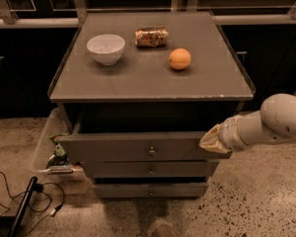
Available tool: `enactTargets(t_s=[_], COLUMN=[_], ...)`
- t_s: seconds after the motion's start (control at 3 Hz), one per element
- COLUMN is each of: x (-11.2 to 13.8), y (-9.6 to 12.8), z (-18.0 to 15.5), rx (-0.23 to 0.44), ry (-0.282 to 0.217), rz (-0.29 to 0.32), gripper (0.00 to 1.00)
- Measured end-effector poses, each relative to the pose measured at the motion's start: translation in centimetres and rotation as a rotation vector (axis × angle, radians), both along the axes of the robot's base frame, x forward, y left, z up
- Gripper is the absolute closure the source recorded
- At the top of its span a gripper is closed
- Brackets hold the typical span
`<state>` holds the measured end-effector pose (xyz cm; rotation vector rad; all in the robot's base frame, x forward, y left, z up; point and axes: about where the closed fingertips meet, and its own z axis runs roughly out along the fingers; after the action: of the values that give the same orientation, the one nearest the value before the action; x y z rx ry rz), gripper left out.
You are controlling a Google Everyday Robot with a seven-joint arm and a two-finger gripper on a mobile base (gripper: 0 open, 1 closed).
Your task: Close top drawer
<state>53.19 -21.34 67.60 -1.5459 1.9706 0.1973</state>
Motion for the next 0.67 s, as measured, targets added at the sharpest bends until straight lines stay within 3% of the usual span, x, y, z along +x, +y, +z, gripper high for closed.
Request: enactTargets(t_s=[0.33,0.67], x=[0.0,0.0], y=[0.0,0.0], z=[0.0,0.0], rx=[0.0,0.0], ry=[0.0,0.0], rz=[0.0,0.0], gripper=[0.86,0.62])
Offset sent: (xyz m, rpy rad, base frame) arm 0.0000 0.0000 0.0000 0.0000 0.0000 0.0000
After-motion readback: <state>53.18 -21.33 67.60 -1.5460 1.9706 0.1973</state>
